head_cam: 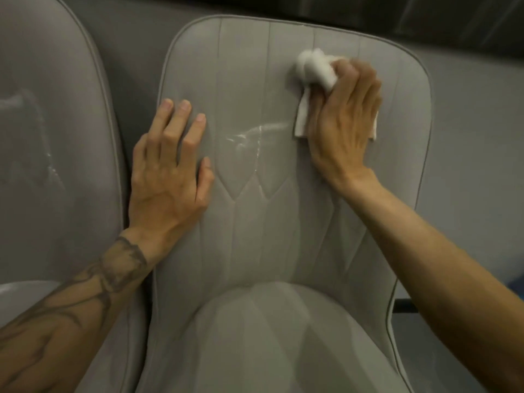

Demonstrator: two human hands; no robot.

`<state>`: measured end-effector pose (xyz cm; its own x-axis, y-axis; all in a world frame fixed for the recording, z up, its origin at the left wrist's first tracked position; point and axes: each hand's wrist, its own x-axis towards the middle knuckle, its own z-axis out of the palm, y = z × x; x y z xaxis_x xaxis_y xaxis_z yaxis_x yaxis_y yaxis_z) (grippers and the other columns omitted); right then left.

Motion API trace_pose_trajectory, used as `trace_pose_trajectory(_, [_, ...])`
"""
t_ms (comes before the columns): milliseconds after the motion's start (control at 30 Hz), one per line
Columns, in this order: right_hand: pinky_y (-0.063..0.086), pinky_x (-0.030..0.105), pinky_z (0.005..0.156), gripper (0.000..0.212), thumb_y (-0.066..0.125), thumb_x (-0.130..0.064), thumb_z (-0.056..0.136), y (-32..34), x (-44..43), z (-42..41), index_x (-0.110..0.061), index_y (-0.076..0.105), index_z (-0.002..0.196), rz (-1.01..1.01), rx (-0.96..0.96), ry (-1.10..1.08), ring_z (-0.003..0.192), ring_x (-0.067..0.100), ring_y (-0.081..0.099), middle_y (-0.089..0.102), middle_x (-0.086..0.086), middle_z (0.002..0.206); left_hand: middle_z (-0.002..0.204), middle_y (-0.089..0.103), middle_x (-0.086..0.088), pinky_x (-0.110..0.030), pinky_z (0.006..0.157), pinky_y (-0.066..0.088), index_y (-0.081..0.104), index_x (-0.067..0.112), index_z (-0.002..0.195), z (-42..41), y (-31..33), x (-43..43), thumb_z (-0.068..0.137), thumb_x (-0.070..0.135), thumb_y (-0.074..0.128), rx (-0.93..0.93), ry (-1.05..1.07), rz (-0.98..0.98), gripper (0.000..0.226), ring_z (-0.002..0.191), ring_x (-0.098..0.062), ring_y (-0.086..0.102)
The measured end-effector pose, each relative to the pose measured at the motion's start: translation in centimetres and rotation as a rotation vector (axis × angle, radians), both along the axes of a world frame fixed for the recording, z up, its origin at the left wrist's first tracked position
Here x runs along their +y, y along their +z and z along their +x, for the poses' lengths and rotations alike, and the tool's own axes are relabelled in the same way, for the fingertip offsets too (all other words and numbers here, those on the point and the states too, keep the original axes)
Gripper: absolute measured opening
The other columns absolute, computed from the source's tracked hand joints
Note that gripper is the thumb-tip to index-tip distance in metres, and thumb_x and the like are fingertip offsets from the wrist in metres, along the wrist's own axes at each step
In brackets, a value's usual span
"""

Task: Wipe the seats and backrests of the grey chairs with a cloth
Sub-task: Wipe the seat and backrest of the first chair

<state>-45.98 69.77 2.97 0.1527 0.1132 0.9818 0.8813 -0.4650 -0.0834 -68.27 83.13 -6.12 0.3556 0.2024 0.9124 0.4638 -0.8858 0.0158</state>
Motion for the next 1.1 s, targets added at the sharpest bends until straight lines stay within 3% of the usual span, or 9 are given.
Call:
trace_pose_trajectory(100, [0.033, 0.031, 0.101, 0.036, 0.05, -0.032, 0.102, -1.9, 2.0, -2.7, -0.007, 0.054, 0.126, 0.083, 0.08, 0.038, 0.114, 0.022, 0.044, 0.055, 0.014, 0.126, 0.169, 0.034, -0.014, -0.052, 0.119, 0.036, 0.037, 0.01, 0.159, 0.1, 0.0, 0.0, 0.104, 0.024, 0.051, -0.009, 0.01, 0.01, 0.058, 0.161, -0.033, 0.025])
trace_pose_trajectory(200, [0.034, 0.035, 0.101, 0.036, 0.06, -0.023, 0.099, -7.4, 0.1, -5.0, -0.004, 0.057, 0.129, -0.302, -0.061, 0.117, 0.116, 0.029, 0.045, 0.057, 0.018, 0.129, 0.169, 0.033, -0.013, -0.051, 0.12, 0.035, 0.037, 0.011, 0.159, 0.0, -0.1, 0.0, 0.103, 0.023, 0.052, -0.004, -0.003, 0.004, 0.06, 0.161, -0.032, 0.024])
trace_pose_trajectory(267, [0.034, 0.036, 0.097, 0.035, 0.064, -0.021, 0.096, -6.6, -1.1, -3.4, -0.004, 0.059, 0.126, -0.382, -0.165, 0.118, 0.112, 0.028, 0.044, 0.06, 0.019, 0.126, 0.169, 0.033, -0.013, -0.051, 0.12, 0.035, 0.037, 0.012, 0.16, 0.0, 0.0, 0.0, 0.103, 0.023, 0.052, -0.001, -0.005, -0.009, 0.06, 0.161, -0.031, 0.023])
trace_pose_trajectory(467, [0.029, 0.024, 0.089, 0.033, 0.05, -0.033, 0.101, 0.1, 2.5, -2.1, -0.008, 0.056, 0.122, 0.095, 0.014, -0.017, 0.108, 0.02, 0.043, 0.058, 0.014, 0.121, 0.169, 0.034, -0.013, -0.05, 0.119, 0.037, 0.038, 0.011, 0.159, 0.1, -0.1, -0.1, 0.103, 0.023, 0.051, -0.008, 0.008, 0.01, 0.059, 0.161, -0.032, 0.025])
trace_pose_trajectory(567, [0.036, 0.04, 0.099, 0.038, 0.055, -0.026, 0.099, -5.8, 1.6, -5.2, -0.003, 0.056, 0.13, -0.242, -0.065, 0.117, 0.116, 0.032, 0.048, 0.058, 0.021, 0.129, 0.169, 0.034, -0.012, -0.05, 0.118, 0.036, 0.038, 0.012, 0.159, 0.0, -0.1, 0.0, 0.103, 0.023, 0.051, -0.01, 0.005, 0.012, 0.059, 0.161, -0.031, 0.025])
trace_pose_trajectory(667, [0.036, 0.039, 0.097, 0.038, 0.059, -0.027, 0.098, -5.8, -0.7, -4.1, -0.006, 0.054, 0.129, -0.459, -0.224, 0.14, 0.113, 0.03, 0.047, 0.061, 0.02, 0.124, 0.169, 0.035, -0.013, -0.05, 0.119, 0.036, 0.039, 0.011, 0.159, -0.1, 0.1, -0.2, 0.102, 0.021, 0.052, -0.009, -0.007, -0.007, 0.059, 0.161, -0.032, 0.025])
trace_pose_trajectory(867, [0.035, 0.032, 0.088, 0.032, 0.053, -0.031, 0.099, 1.8, 3.6, -2.3, -0.007, 0.06, 0.118, 0.141, -0.001, -0.034, 0.104, 0.02, 0.042, 0.061, 0.015, 0.115, 0.168, 0.035, -0.013, -0.05, 0.118, 0.038, 0.039, 0.011, 0.158, 0.0, 0.0, 0.0, 0.102, 0.021, 0.052, -0.016, -0.002, 0.006, 0.058, 0.16, -0.032, 0.026])
trace_pose_trajectory(1033, [0.037, 0.039, 0.095, 0.035, 0.059, -0.023, 0.098, -6.6, 0.4, -5.4, -0.006, 0.056, 0.128, -0.458, -0.191, 0.168, 0.11, 0.029, 0.044, 0.06, 0.019, 0.126, 0.169, 0.034, -0.012, -0.05, 0.116, 0.038, 0.039, 0.012, 0.158, -0.1, -0.1, 0.1, 0.101, 0.02, 0.053, -0.008, -0.002, 0.005, 0.059, 0.161, -0.031, 0.025])
trace_pose_trajectory(1100, [0.037, 0.04, 0.093, 0.034, 0.056, -0.027, 0.1, -4.2, 0.3, -3.4, -0.006, 0.056, 0.127, -0.405, -0.207, 0.139, 0.107, 0.028, 0.043, 0.06, 0.02, 0.123, 0.169, 0.034, -0.012, -0.05, 0.117, 0.038, 0.039, 0.012, 0.158, -0.1, 0.0, 0.0, 0.101, 0.019, 0.054, -0.008, -0.005, -0.011, 0.059, 0.161, -0.032, 0.025])
